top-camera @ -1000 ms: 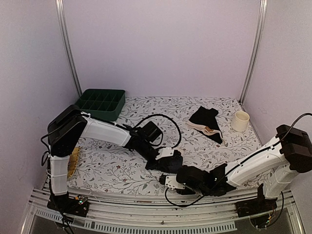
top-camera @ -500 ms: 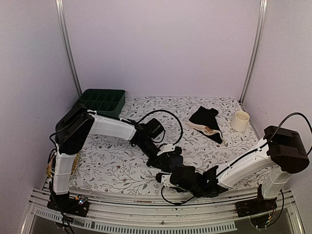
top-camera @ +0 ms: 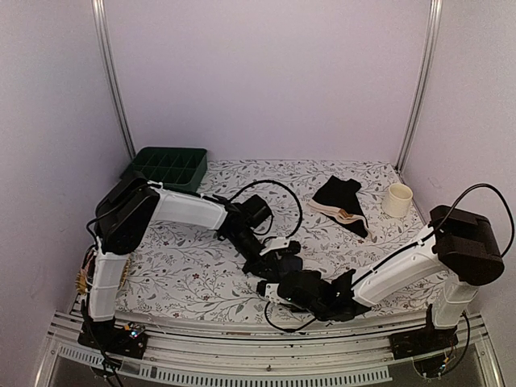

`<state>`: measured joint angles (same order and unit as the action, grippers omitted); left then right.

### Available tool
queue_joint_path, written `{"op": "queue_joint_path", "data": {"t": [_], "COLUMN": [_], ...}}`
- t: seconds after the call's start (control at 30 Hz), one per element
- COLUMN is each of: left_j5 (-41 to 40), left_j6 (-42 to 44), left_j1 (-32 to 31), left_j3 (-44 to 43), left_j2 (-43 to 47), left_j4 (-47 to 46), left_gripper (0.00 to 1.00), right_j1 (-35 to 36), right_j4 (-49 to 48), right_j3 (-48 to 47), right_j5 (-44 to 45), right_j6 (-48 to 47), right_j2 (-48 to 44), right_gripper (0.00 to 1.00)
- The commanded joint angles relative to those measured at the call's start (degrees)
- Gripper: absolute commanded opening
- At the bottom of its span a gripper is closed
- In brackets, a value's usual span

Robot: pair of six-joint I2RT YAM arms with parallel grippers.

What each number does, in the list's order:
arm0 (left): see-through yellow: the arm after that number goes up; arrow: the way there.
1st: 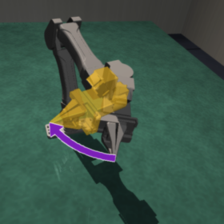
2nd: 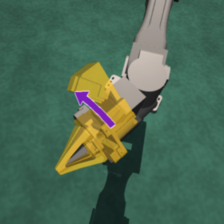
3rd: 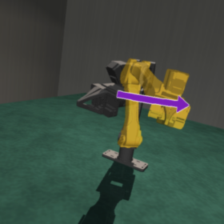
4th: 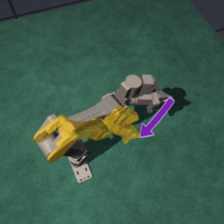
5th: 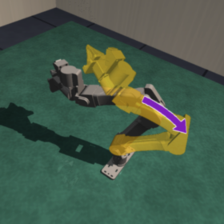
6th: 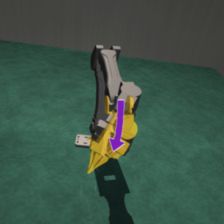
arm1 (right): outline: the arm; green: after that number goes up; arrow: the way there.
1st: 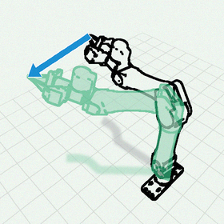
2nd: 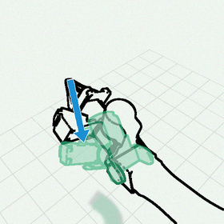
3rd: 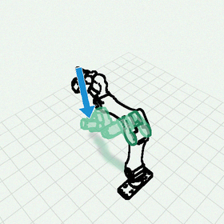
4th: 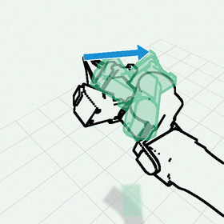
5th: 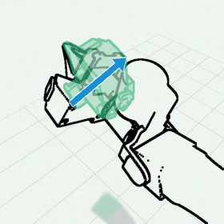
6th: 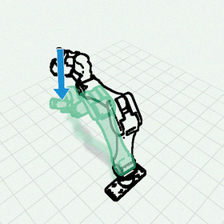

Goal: Roll the underwear
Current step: Roll the underwear at the center of the board.

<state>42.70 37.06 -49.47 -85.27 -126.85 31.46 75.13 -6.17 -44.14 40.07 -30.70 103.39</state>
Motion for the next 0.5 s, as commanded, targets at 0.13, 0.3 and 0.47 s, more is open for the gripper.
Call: {"op": "queue_joint_path", "data": {"t": [0.13,0.3,0.47], "left_j5": [-4.60,-4.43,-4.65], "left_j6": [1.16,1.71,1.60], "left_j1": [0.37,0.58,1.23], "left_j3": [1.69,2.15,4.02], "left_j2": [-4.51,-3.95,-0.36], "left_j4": [7.38,7.38,5.62], "left_gripper": [0.00,0.04,0.26], "right_j1": [-1.13,-1.98,-2.47], "right_j4": [3.01,5.53,10.02], "right_j3": [-1.91,-2.63,-4.28], "right_j5": [-0.06,-1.35,-5.65], "right_j6": [0.26,2.14,5.95], "right_j2": [4.71,4.83,3.69], "right_gripper": [0.32,0.21,0.14]}}
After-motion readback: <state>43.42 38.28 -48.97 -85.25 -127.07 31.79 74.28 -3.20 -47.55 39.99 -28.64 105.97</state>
